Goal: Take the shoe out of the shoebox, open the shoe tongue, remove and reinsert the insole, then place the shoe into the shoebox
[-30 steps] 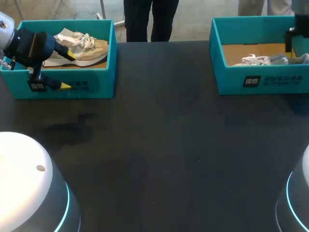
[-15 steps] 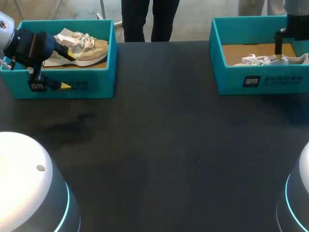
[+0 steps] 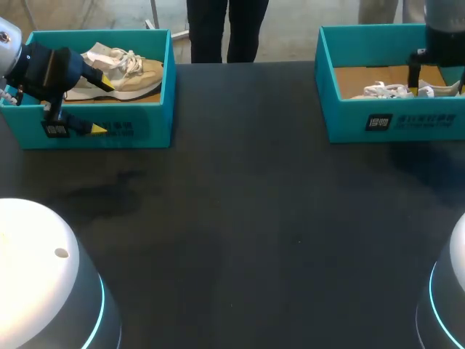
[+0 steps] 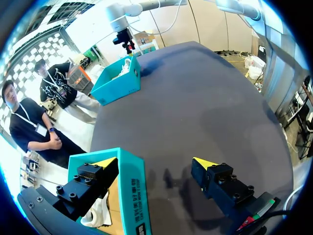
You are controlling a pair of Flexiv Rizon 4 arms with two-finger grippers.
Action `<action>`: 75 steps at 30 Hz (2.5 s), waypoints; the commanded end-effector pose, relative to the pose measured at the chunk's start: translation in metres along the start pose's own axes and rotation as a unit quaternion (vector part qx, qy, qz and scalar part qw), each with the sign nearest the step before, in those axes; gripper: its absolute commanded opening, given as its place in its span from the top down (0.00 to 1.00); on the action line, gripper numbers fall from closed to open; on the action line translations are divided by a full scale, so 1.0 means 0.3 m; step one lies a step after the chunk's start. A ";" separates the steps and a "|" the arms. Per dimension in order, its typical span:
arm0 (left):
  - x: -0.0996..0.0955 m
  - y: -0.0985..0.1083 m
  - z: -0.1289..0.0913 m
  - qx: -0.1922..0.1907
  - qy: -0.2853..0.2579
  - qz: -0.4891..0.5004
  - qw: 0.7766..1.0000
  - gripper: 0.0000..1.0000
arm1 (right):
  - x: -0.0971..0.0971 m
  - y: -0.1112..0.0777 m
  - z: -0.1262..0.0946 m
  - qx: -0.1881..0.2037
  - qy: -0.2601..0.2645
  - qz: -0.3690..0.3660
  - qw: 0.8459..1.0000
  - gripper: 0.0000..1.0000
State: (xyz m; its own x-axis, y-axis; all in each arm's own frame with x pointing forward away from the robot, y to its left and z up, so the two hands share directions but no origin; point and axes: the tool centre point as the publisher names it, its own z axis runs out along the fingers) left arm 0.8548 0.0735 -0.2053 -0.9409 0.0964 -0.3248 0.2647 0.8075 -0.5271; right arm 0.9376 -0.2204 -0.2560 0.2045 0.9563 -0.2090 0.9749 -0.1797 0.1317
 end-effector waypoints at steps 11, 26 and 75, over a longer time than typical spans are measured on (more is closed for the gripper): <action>-0.172 0.118 -0.123 0.005 0.028 0.165 0.986 0.00 | -0.002 -0.011 0.001 -0.006 0.001 0.001 1.000 0.00; -0.337 0.261 -0.148 -0.097 0.116 0.385 0.911 0.00 | -0.002 -0.011 0.001 -0.006 0.001 0.001 1.000 0.00; -0.614 0.697 -0.126 -0.107 0.210 0.580 0.780 0.00 | -0.002 -0.011 0.001 -0.006 0.001 0.001 1.000 0.00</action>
State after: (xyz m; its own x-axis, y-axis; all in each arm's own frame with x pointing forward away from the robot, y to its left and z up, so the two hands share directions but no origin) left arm 1.0492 0.2451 -0.2239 -0.1110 0.9725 -0.2047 0.9809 0.1403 0.1347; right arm 0.9359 -0.2203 -0.2567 0.2044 0.9564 -0.2085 0.9740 -0.1773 0.1412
